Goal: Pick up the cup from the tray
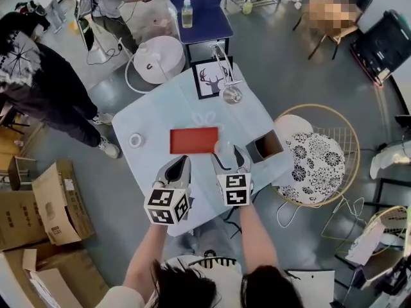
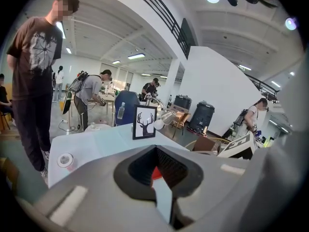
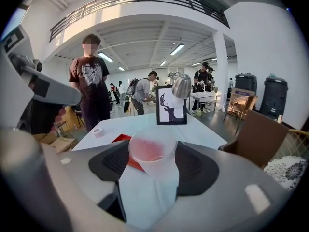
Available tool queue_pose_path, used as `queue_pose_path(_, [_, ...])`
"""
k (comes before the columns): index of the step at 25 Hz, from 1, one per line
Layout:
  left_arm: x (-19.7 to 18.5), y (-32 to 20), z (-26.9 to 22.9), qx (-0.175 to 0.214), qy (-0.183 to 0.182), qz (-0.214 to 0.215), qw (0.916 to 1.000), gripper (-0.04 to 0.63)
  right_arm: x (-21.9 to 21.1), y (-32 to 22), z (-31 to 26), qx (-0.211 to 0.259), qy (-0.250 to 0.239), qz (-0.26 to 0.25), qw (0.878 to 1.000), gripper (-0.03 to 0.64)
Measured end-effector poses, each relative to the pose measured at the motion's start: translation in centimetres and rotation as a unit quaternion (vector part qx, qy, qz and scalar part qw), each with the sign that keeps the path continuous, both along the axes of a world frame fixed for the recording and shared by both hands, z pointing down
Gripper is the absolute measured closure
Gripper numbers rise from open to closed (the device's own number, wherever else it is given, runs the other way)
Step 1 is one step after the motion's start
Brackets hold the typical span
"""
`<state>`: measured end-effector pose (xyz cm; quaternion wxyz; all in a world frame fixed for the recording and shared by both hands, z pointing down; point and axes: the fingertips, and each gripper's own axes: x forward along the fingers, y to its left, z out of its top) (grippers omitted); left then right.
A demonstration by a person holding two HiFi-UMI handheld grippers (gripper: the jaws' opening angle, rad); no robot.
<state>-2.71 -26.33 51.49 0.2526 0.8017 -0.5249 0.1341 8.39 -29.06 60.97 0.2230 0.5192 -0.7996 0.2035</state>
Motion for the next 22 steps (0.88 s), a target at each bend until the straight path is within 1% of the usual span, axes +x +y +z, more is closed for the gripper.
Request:
queue_pose_path(2, [0.3,0.3,0.2,-0.003,0.002,0.0,1.0,0.595,0.7,0.6,0.0,-0.003,-0.004,0.009,1.0,0.295])
queue_pose_path(9, [1.3,0.7,0.7,-0.008,0.004,0.002,1.0,0.595,1.9,1.8,0.8,-0.008,0.011,0.014,1.0,0.296])
queue_pose_path(14, [2.2,1.0,1.2,-0.015,0.01,0.01,0.9998,0.595,2.6,2.0,1.5,-0.01,-0.004,0.022,1.0,0.293])
queue_pose_path(19, [2.6,0.7,2.4,-0.024,0.007,0.009,0.9997,0.595,3.2,2.0,3.4,-0.023,0.002,0.025,0.999,0.293])
queue_pose_path(22, [2.9,0.3,2.6,-0.026,0.005,0.014,0.9995,0.595,3.4,1.7,4.0,-0.024,-0.004,0.03,0.999,0.291])
